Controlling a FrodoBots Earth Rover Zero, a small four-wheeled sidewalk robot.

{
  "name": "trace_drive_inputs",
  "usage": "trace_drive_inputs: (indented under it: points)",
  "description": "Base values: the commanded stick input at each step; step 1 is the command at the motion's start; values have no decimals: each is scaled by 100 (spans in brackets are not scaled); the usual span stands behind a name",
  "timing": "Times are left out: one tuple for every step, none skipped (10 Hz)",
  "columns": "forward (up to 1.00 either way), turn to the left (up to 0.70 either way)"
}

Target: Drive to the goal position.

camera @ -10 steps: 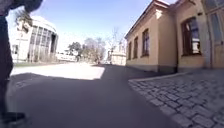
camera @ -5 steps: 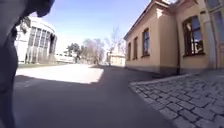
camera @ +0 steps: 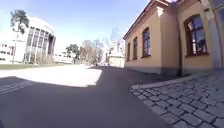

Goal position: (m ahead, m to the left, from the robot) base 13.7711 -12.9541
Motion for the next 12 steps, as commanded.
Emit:
trace_drive_inputs:
  points:
    - [0, 0]
    - [0, 0]
    - [85, 0]
    - [85, 0]
    - [85, 0]
    - [85, 0]
    - [85, 0]
    - [85, 0]
    - [85, 0]
    - [85, 0]
    - [85, 0]
    - [85, 0]
